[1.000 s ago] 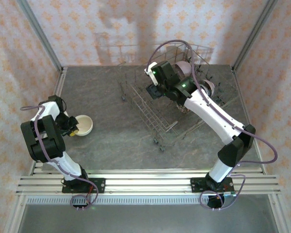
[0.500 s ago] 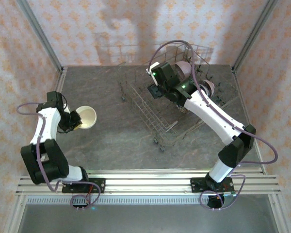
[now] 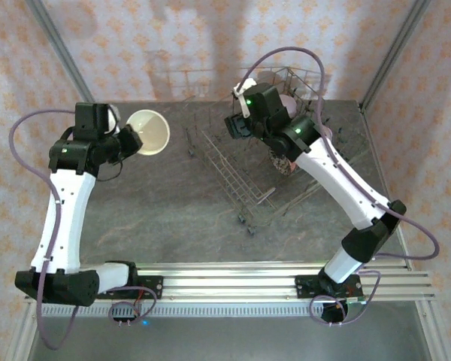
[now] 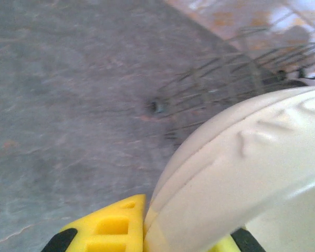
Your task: Load the bowls into the dish rack
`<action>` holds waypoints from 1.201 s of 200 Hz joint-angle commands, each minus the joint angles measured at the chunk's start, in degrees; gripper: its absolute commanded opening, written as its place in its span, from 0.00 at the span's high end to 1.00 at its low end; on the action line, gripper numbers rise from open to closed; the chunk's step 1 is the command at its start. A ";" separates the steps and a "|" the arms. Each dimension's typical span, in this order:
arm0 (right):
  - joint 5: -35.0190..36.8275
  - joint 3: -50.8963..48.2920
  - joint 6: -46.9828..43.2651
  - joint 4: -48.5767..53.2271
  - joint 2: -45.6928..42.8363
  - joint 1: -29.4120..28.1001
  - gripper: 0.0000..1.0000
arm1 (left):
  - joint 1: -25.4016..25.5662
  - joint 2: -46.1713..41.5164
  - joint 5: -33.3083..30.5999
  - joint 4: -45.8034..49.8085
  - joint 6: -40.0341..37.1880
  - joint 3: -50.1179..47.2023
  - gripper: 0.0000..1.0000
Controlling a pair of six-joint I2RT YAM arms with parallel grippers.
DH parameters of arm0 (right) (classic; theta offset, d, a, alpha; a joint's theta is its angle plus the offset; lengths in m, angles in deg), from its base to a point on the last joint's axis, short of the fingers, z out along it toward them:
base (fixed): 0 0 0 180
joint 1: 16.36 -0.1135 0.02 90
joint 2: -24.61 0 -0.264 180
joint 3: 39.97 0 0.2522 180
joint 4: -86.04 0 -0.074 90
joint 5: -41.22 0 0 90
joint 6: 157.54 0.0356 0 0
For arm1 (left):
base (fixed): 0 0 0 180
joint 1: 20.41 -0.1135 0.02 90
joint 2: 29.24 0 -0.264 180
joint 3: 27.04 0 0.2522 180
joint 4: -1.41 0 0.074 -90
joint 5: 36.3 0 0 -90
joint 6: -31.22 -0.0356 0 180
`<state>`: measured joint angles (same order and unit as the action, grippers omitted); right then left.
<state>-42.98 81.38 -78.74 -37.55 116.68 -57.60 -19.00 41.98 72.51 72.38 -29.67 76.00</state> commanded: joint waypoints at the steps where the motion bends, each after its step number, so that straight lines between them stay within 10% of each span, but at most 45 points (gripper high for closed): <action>1: -2.31 1.78 2.37 -2.07 -3.40 -1.00 0.25 | 5.66 2.90 -7.06 -0.11 3.93 6.45 1.00; 64: 0.14 1.01 1.59 -5.53 -3.94 -5.49 0.28 | 18.31 10.70 -17.02 0.93 3.96 15.66 1.00; 147: -5.71 0.67 4.35 -9.82 -2.31 -5.88 0.34 | 25.29 14.06 -23.38 4.06 3.82 20.59 1.00; 240: 3.45 5.36 4.52 -7.43 3.71 -7.71 0.50 | 30.09 18.37 -29.82 8.44 2.54 27.30 1.00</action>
<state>-43.66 84.01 -74.81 -45.35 120.09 -64.66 10.07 60.16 47.13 80.57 -27.16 99.56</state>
